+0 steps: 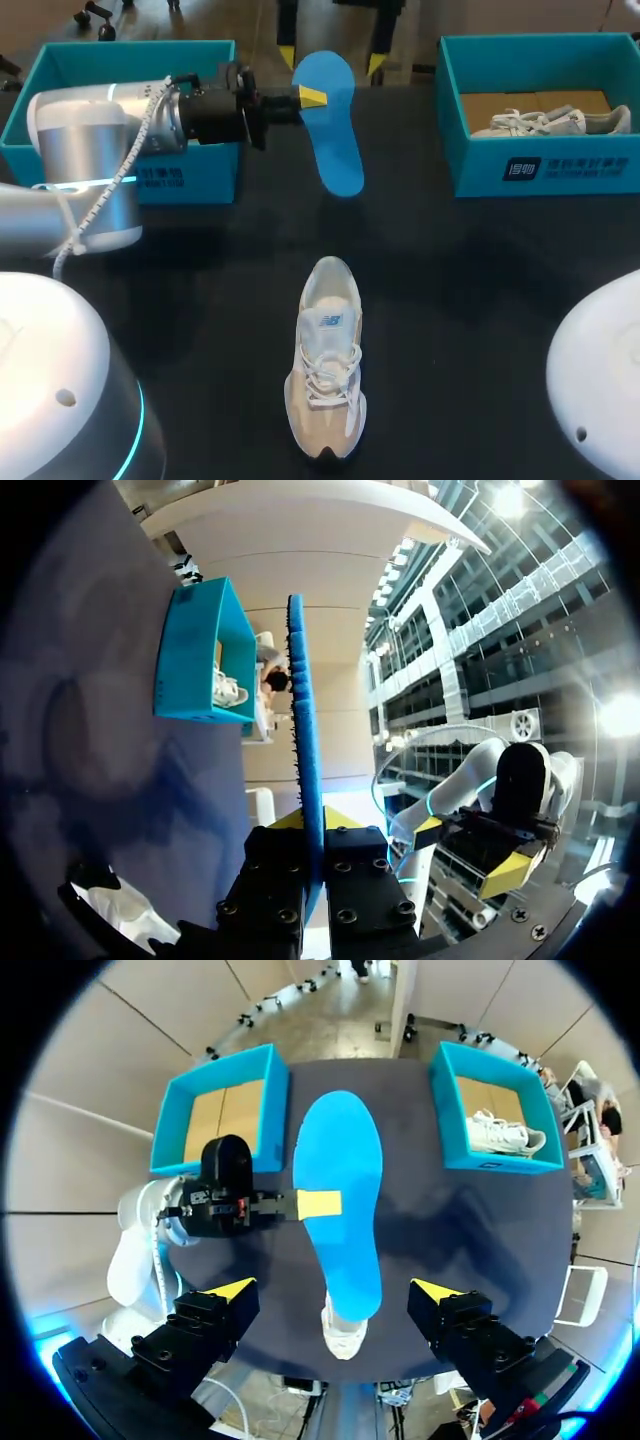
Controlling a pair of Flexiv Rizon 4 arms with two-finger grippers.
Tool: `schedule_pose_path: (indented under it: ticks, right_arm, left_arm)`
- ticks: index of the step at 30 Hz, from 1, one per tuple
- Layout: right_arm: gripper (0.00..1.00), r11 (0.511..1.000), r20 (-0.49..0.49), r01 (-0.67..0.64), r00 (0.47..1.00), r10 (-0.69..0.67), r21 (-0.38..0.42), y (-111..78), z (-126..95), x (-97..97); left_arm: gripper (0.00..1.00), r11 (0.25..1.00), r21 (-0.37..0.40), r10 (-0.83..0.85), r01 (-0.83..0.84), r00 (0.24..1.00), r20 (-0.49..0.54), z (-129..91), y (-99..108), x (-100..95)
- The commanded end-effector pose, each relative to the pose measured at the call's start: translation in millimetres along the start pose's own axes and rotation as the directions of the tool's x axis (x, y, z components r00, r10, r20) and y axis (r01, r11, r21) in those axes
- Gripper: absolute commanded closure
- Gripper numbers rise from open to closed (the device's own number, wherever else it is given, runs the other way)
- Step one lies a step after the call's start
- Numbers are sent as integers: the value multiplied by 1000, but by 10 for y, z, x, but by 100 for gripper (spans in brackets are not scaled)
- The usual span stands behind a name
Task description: Take the shoe out of the shoebox, open the shoe tongue, remove and reinsert the insole, then place the shoe into the shoebox
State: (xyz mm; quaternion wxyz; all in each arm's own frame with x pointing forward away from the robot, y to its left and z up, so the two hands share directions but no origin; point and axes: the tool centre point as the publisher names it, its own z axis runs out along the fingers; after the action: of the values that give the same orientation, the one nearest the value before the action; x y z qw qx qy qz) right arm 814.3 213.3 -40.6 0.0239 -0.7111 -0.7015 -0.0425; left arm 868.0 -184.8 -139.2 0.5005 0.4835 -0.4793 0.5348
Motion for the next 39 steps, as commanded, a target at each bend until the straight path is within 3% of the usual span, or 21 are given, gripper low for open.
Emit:
schedule_pose_path:
  ticks: [1,4,11,18,22,27,39]
  right_arm:
    - [0,1000,91,5,996,-4,-15,-52,-76,36]
    - [0,1000,78,22,997,-21,-8,-66,-82,52]
    - [0,1000,-235,8,972,-7,3,-115,-155,-199]
    - [0,999,-411,-9,911,27,45,-110,-190,-409]
    - [0,995,-505,-8,861,58,100,-79,-160,-518]
    - [0,988,-647,25,758,82,155,-40,-105,-679]
    - [0,977,-814,60,564,136,205,-31,86,-924]
  left_arm:
    - [100,1000,0,0,0,1000,2,-8,7,0]
    - [100,1000,0,0,0,1000,2,-8,7,0]
    - [100,1000,0,0,0,1000,2,-8,7,0]
    - [100,1000,0,0,0,1000,2,-8,7,0]
    - [100,1000,0,0,0,1000,2,-8,7,0]
    - [100,1000,0,0,0,1000,2,-8,7,0]
    - [100,1000,0,0,0,1000,2,-8,7,0]
